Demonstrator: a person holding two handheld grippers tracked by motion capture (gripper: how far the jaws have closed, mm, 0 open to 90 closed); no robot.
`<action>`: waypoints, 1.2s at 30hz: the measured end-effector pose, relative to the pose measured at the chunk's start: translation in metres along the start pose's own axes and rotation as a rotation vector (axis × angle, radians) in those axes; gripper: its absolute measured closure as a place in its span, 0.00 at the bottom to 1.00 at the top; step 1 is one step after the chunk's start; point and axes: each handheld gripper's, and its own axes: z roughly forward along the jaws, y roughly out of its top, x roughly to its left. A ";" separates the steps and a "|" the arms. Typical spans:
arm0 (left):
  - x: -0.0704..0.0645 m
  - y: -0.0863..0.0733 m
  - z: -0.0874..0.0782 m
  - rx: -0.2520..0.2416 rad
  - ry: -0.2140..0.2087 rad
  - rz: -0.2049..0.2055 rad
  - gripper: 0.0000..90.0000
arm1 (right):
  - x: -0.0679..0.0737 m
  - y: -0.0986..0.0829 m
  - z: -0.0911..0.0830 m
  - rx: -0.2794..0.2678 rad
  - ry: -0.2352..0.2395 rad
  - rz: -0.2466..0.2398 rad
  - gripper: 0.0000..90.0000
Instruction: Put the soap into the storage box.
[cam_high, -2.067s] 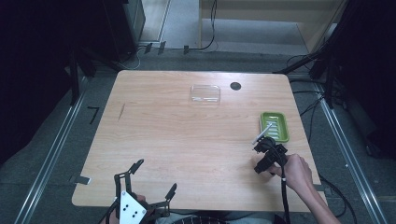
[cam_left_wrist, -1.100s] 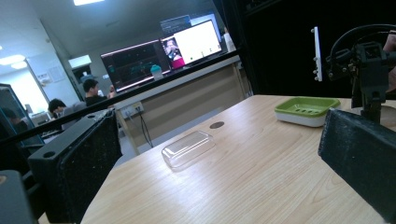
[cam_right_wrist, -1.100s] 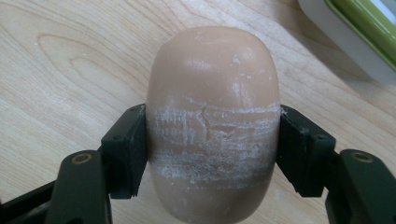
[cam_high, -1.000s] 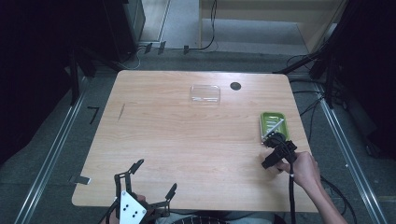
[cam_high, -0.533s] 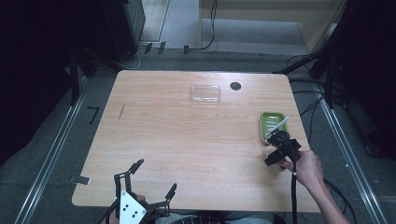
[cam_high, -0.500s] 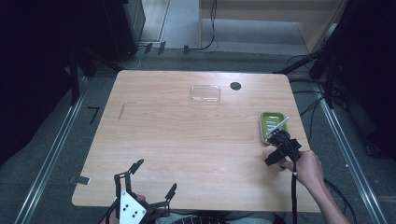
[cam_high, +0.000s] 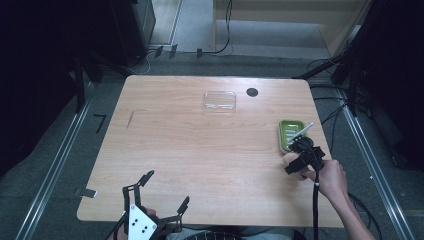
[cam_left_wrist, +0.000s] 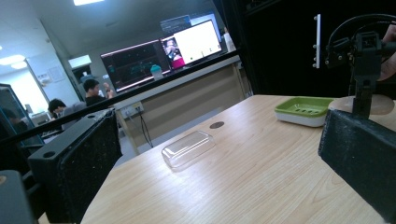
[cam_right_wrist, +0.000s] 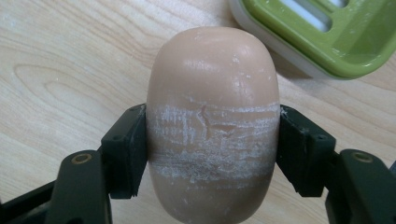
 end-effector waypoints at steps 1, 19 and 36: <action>0.000 0.000 0.000 0.000 0.000 0.000 0.00 | 0.000 0.000 -0.001 0.000 0.000 0.015 0.37; -0.001 0.000 0.001 -0.002 -0.003 -0.001 0.00 | -0.014 0.002 -0.009 -0.034 -0.014 0.077 0.37; 0.000 0.000 0.001 0.001 -0.002 -0.001 0.00 | -0.024 0.017 -0.014 -0.073 -0.019 0.126 0.37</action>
